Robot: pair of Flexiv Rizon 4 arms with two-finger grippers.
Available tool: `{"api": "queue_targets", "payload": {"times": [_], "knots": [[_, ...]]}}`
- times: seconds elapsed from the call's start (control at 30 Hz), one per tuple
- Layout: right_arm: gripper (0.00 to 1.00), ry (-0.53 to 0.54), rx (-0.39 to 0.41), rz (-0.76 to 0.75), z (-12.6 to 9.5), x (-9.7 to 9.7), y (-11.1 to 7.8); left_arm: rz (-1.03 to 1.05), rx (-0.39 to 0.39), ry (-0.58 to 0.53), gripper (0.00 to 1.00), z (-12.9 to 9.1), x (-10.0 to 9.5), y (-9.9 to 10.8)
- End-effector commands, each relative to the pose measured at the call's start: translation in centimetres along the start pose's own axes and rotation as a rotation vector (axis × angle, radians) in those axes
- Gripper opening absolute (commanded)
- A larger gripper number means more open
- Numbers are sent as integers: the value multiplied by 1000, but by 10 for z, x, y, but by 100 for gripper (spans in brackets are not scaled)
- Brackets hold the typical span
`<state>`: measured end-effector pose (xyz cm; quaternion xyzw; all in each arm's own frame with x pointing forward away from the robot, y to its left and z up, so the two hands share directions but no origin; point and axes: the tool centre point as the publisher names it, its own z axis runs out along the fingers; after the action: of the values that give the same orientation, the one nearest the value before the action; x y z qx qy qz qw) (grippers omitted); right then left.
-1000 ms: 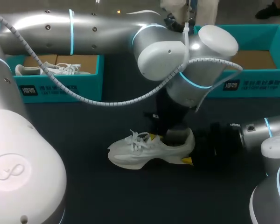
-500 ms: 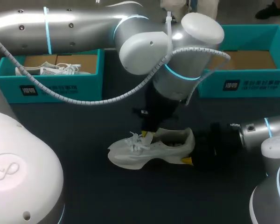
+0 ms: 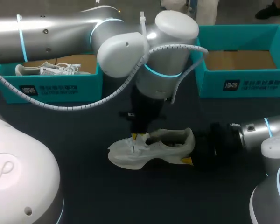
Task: Take the shoe out of the shoebox, open the shoe tongue, remove and reinsert the insole, then place the shoe into the shoebox
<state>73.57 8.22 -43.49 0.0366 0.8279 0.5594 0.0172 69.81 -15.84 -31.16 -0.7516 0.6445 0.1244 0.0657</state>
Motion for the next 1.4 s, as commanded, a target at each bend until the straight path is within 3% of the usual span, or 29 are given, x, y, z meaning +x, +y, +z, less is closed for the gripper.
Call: {"api": "queue_targets", "payload": {"times": [0.03,0.07,0.13,0.2,0.33,0.57,0.73,1.0,1.27,1.4], "knots": [[0,-2,3,0,4,0,-3,-123,6,5,29,0,0,5],[0,-2,3,0,4,0,-3,-122,5,4,41,-1,1,4],[0,-2,3,0,4,0,-3,-122,3,5,55,-2,1,4],[0,-2,3,0,4,0,-3,-123,0,8,53,-3,0,2],[0,-2,3,0,4,0,-3,-130,-3,17,60,-5,0,1],[0,-2,3,0,4,0,-3,-149,0,25,42,-8,3,-4],[0,-2,3,0,4,0,-3,-155,-5,19,0,-4,6,-7],[0,-2,3,0,4,0,-3,-149,-6,13,0,2,-4,-4],[0,-2,3,0,4,0,-3,-156,-59,-11,0,28,-16,-6],[0,-2,3,0,4,0,-3,-134,-89,37,0,39,-20,-5]]}}
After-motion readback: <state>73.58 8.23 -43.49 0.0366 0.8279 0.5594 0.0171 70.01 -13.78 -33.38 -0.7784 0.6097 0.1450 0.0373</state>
